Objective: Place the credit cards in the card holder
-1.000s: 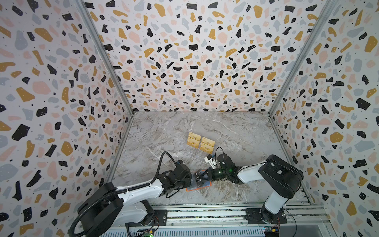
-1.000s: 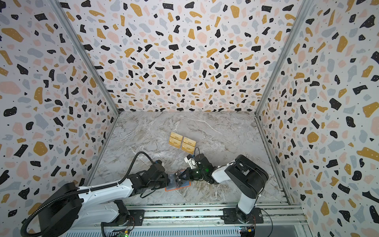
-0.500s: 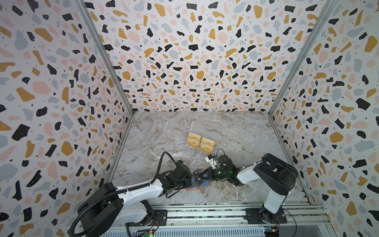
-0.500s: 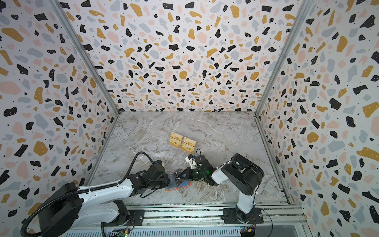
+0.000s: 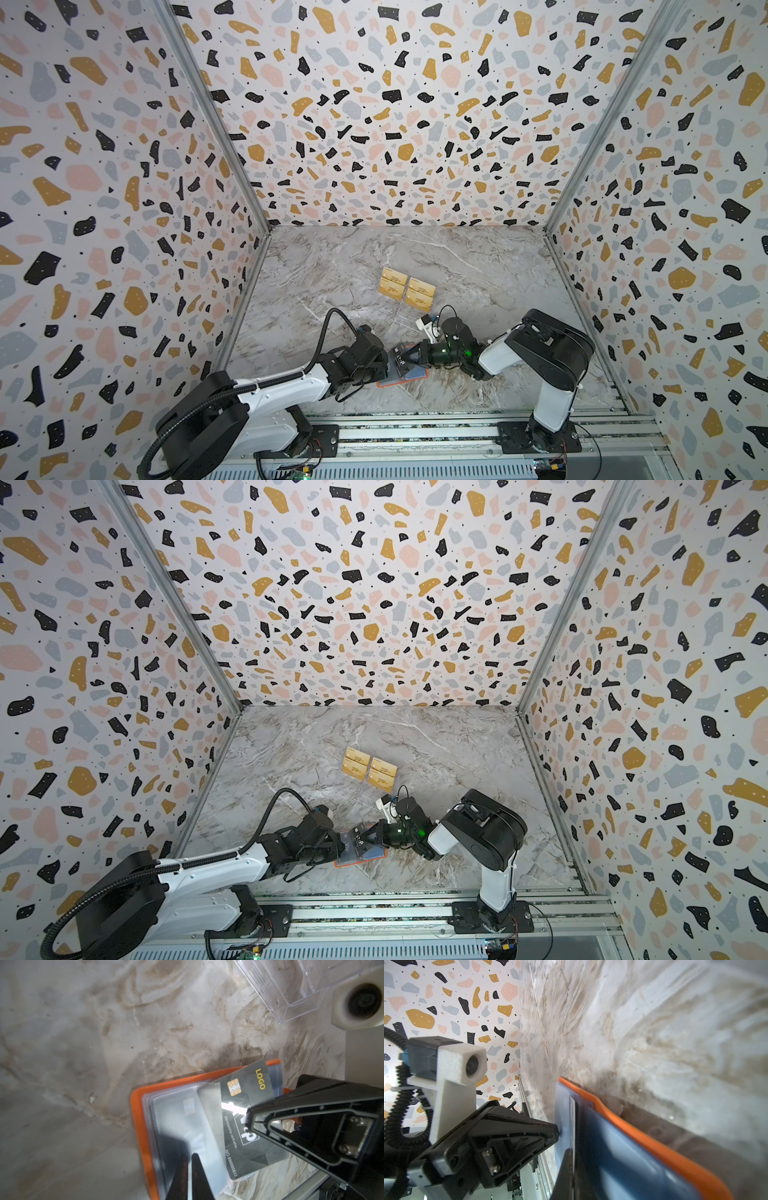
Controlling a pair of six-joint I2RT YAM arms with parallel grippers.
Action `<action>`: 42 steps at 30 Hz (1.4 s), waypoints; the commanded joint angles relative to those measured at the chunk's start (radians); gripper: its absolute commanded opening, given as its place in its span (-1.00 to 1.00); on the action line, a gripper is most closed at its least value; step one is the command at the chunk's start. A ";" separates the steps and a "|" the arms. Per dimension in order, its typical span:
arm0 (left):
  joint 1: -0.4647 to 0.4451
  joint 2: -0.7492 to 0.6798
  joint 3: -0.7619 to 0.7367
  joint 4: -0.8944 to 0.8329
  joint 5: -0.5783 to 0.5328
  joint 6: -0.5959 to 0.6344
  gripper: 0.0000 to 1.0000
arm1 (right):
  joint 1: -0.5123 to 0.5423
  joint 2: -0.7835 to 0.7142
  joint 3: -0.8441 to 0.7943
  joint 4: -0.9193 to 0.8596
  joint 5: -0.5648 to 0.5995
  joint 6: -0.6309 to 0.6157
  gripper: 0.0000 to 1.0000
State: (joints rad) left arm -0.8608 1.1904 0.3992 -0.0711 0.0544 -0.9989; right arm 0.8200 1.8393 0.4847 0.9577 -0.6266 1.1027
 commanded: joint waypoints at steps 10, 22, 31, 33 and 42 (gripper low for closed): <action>-0.008 -0.013 -0.025 -0.009 0.021 -0.001 -0.80 | 0.037 0.029 -0.016 0.072 0.063 0.029 -1.00; -0.005 -0.105 0.016 -0.074 -0.032 -0.018 -0.56 | 0.067 -0.072 0.006 -0.177 0.137 -0.087 -0.65; 0.006 -0.107 0.033 -0.119 -0.089 0.002 -0.24 | 0.107 -0.186 0.090 -0.517 0.238 -0.227 -0.24; 0.010 -0.103 0.028 -0.118 -0.094 0.008 -0.22 | 0.112 -0.202 0.097 -0.565 0.253 -0.246 -0.16; 0.023 -0.100 0.006 -0.070 -0.076 0.016 -0.03 | 0.137 -0.244 0.132 -0.674 0.248 -0.300 -0.08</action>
State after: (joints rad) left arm -0.8440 1.0863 0.4145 -0.1688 -0.0177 -1.0046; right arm 0.9436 1.6112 0.5911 0.3836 -0.3943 0.8421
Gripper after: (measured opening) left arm 0.481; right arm 0.460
